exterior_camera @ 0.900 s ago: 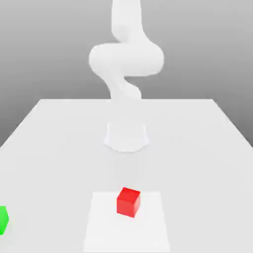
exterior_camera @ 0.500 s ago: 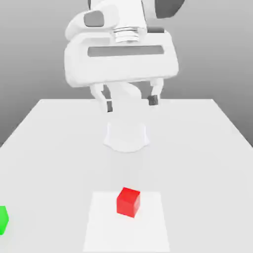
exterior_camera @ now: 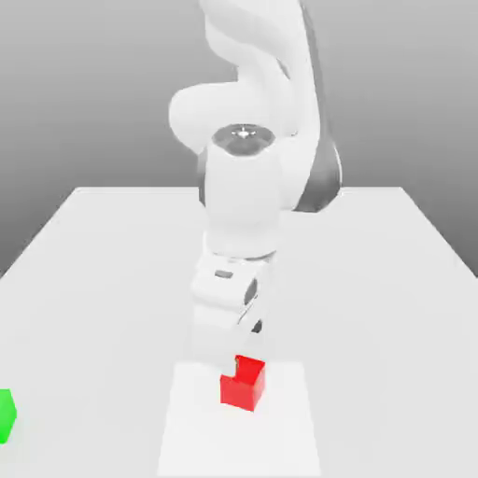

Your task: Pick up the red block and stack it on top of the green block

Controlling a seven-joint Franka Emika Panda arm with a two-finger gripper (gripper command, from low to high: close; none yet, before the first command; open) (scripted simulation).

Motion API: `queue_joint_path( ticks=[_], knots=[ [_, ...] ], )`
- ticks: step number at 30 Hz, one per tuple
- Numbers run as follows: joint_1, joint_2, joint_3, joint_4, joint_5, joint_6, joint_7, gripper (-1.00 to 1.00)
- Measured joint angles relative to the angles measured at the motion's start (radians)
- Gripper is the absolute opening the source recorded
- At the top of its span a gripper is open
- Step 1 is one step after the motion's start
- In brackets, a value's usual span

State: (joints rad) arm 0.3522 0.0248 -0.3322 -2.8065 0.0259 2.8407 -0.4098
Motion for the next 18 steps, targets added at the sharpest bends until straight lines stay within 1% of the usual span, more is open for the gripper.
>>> queue_joint_path(
  ticks=[6, 12, 13, 18],
  knots=[
    [-0.021, 0.098, 0.050, 0.018, 0.116, 0.078, -0.088, 0.00],
    [-0.112, 0.207, 0.173, 0.027, 0.240, 0.166, -0.175, 0.00],
    [-0.121, 0.216, 0.185, 0.028, 0.250, 0.174, -0.182, -1.00],
    [-0.121, 0.216, 0.185, 0.028, 0.250, 0.171, -0.181, -1.00]
  ],
)
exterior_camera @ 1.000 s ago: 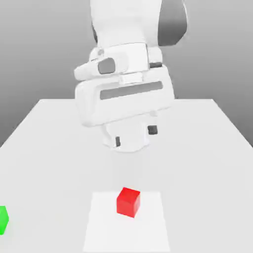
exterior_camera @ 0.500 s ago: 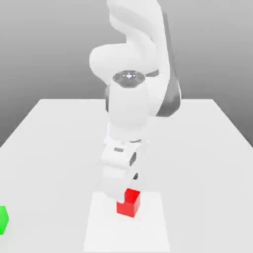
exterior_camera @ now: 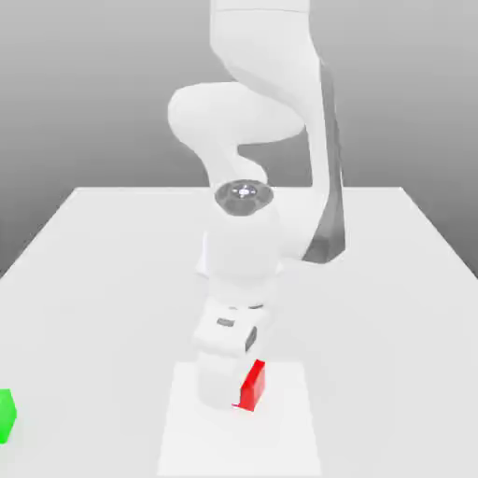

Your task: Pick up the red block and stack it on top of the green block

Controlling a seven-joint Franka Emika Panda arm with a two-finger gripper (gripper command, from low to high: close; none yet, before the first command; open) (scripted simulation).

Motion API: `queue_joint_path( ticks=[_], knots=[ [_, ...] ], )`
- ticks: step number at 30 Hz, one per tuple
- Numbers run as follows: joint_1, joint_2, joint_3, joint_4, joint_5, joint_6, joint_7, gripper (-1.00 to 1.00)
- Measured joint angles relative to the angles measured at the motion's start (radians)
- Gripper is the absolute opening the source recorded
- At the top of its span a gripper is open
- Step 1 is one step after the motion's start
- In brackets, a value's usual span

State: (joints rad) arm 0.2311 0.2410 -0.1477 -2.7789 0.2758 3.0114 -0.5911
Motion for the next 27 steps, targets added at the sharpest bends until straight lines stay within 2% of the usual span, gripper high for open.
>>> queue_joint_path(
  ticks=[3, 10, 18, 22, 27],
  knots=[
    [0.010, -0.015, -0.016, -0.001, -0.020, -0.011, 0.014, -1.00],
    [0.066, -0.137, -0.110, -0.013, -0.172, -0.108, 0.122, -1.00],
    [0.059, -0.256, -0.131, -0.041, -0.289, -0.205, 0.210, -1.00],
    [0.052, -0.232, -0.202, 0.033, -0.321, -0.259, 0.236, -1.00],
    [-0.076, -0.172, -0.281, 0.155, -0.300, -0.327, 0.225, -1.00]
  ],
)
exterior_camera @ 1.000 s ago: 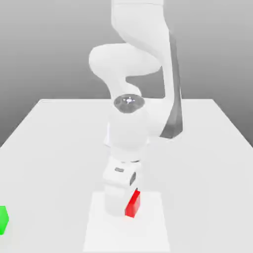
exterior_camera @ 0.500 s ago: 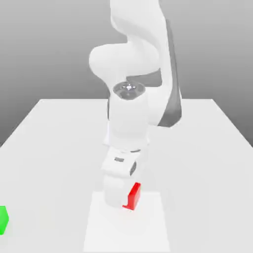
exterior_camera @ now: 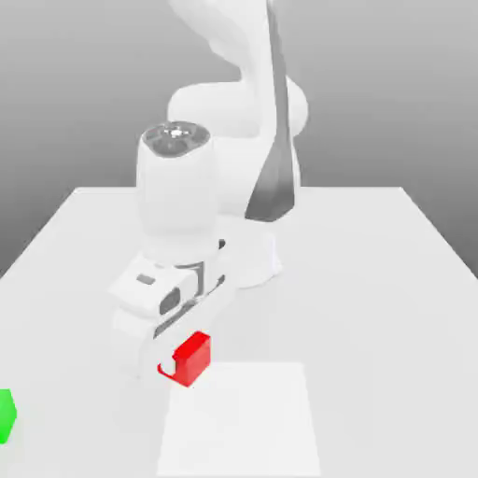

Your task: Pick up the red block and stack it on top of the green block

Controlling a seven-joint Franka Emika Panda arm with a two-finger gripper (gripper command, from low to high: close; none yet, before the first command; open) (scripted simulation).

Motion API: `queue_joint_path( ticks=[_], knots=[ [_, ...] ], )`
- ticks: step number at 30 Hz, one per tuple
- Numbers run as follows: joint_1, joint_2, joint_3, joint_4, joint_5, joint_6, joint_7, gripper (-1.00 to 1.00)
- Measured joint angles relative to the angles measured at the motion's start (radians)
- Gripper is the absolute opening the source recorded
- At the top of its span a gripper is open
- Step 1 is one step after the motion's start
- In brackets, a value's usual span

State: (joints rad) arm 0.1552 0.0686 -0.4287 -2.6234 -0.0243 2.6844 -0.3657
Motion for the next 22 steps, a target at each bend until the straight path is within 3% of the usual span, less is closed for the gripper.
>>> queue_joint_path(
  ticks=[14, 18, 19, 22],
  knots=[
    [-0.280, 0.212, -0.092, 0.341, 0.251, -0.171, -0.171, -1.00],
    [-0.359, 0.340, -0.020, 0.374, 0.363, -0.089, -0.249, -1.00],
    [-0.373, 0.365, -0.004, 0.377, 0.383, -0.069, -0.263, 1.00],
    [-0.373, 0.365, -0.004, 0.377, 0.383, -0.069, -0.263, 1.00]
  ],
)
